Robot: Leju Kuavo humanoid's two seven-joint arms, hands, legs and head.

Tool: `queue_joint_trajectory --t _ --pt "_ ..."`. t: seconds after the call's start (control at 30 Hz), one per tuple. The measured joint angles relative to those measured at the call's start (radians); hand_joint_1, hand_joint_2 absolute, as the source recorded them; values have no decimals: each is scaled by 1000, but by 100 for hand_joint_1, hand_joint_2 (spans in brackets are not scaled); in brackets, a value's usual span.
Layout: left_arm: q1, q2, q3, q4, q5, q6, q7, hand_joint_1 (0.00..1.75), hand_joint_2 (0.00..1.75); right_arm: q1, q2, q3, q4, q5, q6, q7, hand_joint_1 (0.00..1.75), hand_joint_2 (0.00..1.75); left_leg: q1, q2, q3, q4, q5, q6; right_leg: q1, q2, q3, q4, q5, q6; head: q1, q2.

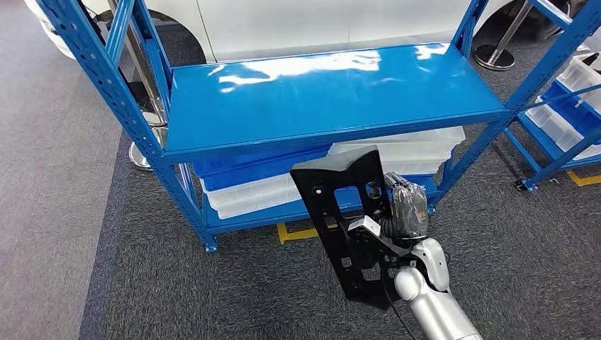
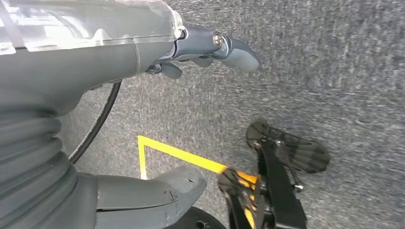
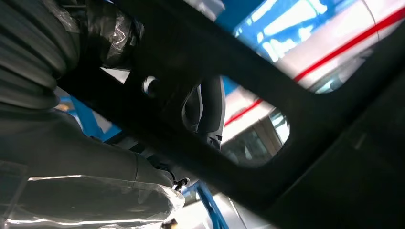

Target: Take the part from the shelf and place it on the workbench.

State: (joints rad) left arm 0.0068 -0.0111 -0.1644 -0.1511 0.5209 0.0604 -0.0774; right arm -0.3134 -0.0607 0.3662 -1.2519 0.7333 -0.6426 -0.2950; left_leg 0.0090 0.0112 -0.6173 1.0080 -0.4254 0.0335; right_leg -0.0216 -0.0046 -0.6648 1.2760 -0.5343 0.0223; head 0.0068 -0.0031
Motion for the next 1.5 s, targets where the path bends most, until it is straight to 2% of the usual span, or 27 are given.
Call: queue_joint_trajectory --t 0.03,0.1,0.17,0.23,0.27,0.37,0.43,0.47,0.5,0.6,0.63,0.7,0.73,0.8,0.87,0.93,0.97,1.0,1.07,1.13,1.23,1.3,1.37,1.4,1.43,1.47,1.5 --pt "0 0 0 0 0 -1 -3 0 175 -5 -4 7 1 -12 7 0 175 175 0 0 -12 4 7 -3 1 0 57 -66 14 -5 0 0" --pt "0 0 0 0 0 -4 -14 0 175 -14 -10 18 1 -33 14 -4 175 175 -3 0 -26 10 19 -13 6 -2 160 -210 -1 -15 -1 0" --pt "1 2 0 -1 -1 -5 -22 0 175 -20 -17 26 3 -44 19 -7 175 175 -3 3 -26 9 33 -26 12 -2 194 -272 -19 -23 -2 0" --pt "2 5 0 -1 -1 -5 -25 0 175 -20 -25 33 5 -49 24 -9 175 175 0 4 -30 11 34 -40 10 2 186 -276 -2 -37 -2 0" --pt "2 6 0 -1 -1 -5 -26 0 175 -20 -27 36 6 -51 27 -9 175 175 1 2 -39 29 14 -46 9 5 179 -278 8 -45 -2 0" --pt "3 7 0 -1 0 -6 -26 0 175 -19 -30 42 11 -54 31 -9 175 175 3 -2 -97 195 -105 -55 12 19 152 -277 32 -61 -3 0" --pt "4 8 0 -1 0 -7 -27 0 175 -18 -32 45 16 -56 35 -8 175 175 3 -3 -118 284 -135 -56 16 35 133 -272 43 -62 -3 0" --pt "4 8 0 -1 1 -8 -28 0 175 -18 -32 47 17 -57 38 -8 175 175 3 -5 -102 276 -121 -53 18 45 126 -268 46 -61 -4 0" --pt "4 9 0 -1 1 -8 -28 0 175 -18 -33 50 18 -57 42 -6 175 175 1 -13 -69 228 -93 -47 20 55 121 -264 48 -60 -4 0" --pt "9 16 0 0 3 -11 -28 0 175 -22 -33 58 18 -59 55 0 175 175 0 -72 46 42 -40 -19 19 82 109 -255 51 -54 -3 0" --pt "11 19 0 0 3 -12 -27 0 175 -23 -33 61 18 -60 57 2 175 175 -2 -85 61 15 -40 -13 14 91 105 -255 54 -49 -3 0" --pt "9 23 0 0 3 -14 -26 0 175 -24 -32 67 18 -60 61 5 175 175 -4 -73 72 -8 -35 -9 8 113 101 -261 62 -34 -4 0" --pt "6 24 0 0 3 -15 -26 0 175 -24 -32 69 17 -60 61 5 175 175 -3 -60 78 -23 -29 -5 8 110 98 -260 61 -29 -4 0" --pt "5 24 0 -1 3 -17 -25 0 175 -29 -33 72 16 -60 61 6 175 175 4 -30 91 -56 -19 1 12 69 74 -216 30 -21 -1 0" --pt "7 24 0 0 3 -18 -26 0 175 -34 -33 74 15 -60 62 7 175 175 6 -2 94 -66 -17 3 7 23 13 -98 -27 -11 0 0" --pt "8 23 0 0 3 -19 -26 0 175 -33 -33 77 16 -60 62 9 175 175 9 26 93 -62 -21 -1 -4 11 -37 -6 -48 2 0 0" --pt "8 23 0 0 3 -21 -26 0 175 -31 -33 78 16 -60 63 10 175 175 12 38 93 -57 -24 -5 -9 8 -38 -8 -31 9 0 0" --pt "8 22 0 0 3 -22 -26 0 175 -30 -33 79 16 -60 63 11 175 175 16 50 93 -50 -30 -11 -14 -1 -19 -51 3 16 0 0" --pt "8 24 0 0 3 -25 -26 0 175 -31 -33 82 13 -58 63 14 175 175 21 70 91 -28 -46 -28 -14 -40 38 -175 61 27 1 0" --pt "8 28 0 0 3 -28 -26 0 175 -30 -33 86 6 -52 62 18 175 175 16 86 88 -11 -58 -45 -8 -65 61 -231 72 15 0 0" --pt "5 28 0 0 2 -35 -28 0 175 -23 -34 90 -12 -40 58 28 175 175 17 105 90 -5 -67 -59 -3 -37 50 -225 69 -17 -1 0" --pt "7 28 0 0 1 -39 -29 0 175 -20 -34 90 -26 -32 56 34 175 175 23 66 75 39 -106 -64 -2 -14 48 -228 74 -32 -2 0" --pt "10 29 -1 0 0 -44 -31 0 175 -18 -33 93 -37 -23 55 40 175 175 22 13 21 159 -176 -62 1 9 46 -229 78 -43 -2 0" --pt "10 30 -1 0 0 -50 -35 0 175 -17 -33 95 -40 -15 54 45 175 175 19 2 -12 229 -204 -59 4 21 44 -228 79 -47 -2 0" --pt "11 31 -1 0 0 -57 -41 0 175 -17 -32 98 -43 -5 53 52 175 175 16 -2 -36 277 -215 -54 9 35 43 -228 80 -49 -2 0" --pt "10 31 -1 -1 0 -66 -47 0 175 -18 -32 102 -48 6 53 61 175 175 12 -4 -46 293 -207 -47 13 49 42 -227 81 -51 -2 0" --pt "9 31 -1 -1 0 -74 -53 0 175 -20 -32 104 -54 18 55 74 175 175 8 -8 -36 264 -179 -38 18 64 42 -226 82 -52 -2 0"
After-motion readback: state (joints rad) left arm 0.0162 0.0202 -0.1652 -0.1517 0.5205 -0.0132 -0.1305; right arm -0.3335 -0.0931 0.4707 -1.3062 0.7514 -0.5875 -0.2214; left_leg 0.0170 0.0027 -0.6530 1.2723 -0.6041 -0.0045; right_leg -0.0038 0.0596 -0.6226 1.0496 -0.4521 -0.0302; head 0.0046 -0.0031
